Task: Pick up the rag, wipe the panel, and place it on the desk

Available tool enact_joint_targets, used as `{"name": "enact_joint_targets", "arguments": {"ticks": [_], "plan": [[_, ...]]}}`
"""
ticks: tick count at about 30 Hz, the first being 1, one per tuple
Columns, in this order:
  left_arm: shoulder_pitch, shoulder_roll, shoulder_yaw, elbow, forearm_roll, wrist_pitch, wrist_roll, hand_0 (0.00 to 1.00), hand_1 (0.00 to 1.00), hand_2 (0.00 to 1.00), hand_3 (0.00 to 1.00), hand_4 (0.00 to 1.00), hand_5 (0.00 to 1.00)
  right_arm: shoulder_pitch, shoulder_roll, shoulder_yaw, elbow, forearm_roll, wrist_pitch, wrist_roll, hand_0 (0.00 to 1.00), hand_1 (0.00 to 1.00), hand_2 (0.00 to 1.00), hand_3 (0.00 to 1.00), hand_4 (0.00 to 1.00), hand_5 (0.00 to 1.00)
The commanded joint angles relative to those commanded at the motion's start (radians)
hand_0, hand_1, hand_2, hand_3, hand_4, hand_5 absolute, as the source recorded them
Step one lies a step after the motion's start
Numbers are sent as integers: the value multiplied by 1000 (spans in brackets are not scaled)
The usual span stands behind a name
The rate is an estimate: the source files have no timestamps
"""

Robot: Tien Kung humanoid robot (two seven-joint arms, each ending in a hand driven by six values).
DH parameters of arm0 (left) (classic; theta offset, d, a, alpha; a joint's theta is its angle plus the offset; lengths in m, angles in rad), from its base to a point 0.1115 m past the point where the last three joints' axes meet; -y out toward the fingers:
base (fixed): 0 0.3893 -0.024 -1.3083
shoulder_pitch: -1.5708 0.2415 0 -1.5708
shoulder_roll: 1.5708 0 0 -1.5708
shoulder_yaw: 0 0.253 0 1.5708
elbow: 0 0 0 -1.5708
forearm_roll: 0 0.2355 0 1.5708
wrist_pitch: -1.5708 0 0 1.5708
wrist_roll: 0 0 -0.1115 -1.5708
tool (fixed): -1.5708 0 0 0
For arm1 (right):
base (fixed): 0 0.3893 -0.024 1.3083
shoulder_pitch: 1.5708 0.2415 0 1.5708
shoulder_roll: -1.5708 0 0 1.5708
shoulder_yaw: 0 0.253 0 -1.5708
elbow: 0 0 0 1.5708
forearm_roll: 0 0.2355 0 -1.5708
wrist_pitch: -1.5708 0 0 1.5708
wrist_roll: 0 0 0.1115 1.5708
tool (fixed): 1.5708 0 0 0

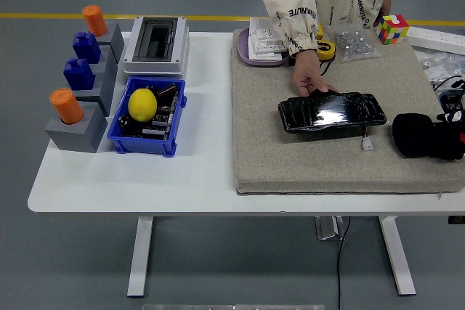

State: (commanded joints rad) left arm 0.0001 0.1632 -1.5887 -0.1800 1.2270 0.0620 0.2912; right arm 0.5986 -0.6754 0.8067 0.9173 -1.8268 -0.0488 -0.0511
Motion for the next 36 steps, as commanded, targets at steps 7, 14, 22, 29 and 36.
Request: {"name": "enact_joint_targets", "arguments": {"ticks": [7,14,22,29,36], "plan": [[0,-2,-1,0,0,0,-3,650,699,751,567,603,477,0,12,-47,-23,-16,8,2,712,700,769,749,998,503],[-2,0,-4,0,5,1,-4,649,699,751,567,602,478,11,25,-81,-39,-15,10,4,713,701,770,750,998,507],[-5,-2,1,0,0,1,-6,649,699,751,567,602,477,20,50,-97,-51,-14,12,4,714,702,770,750,998,508],[-5,0,-1,0,2,1,-4,649,699,749,566,602,477,23,67,-99,-53,-16,14,3,715,702,773,750,998,510],[-7,1,0,0,1,1,-5,650,698,749,566,602,477,19,80,-99,-50,-15,14,3,713,702,772,751,998,515]]}}
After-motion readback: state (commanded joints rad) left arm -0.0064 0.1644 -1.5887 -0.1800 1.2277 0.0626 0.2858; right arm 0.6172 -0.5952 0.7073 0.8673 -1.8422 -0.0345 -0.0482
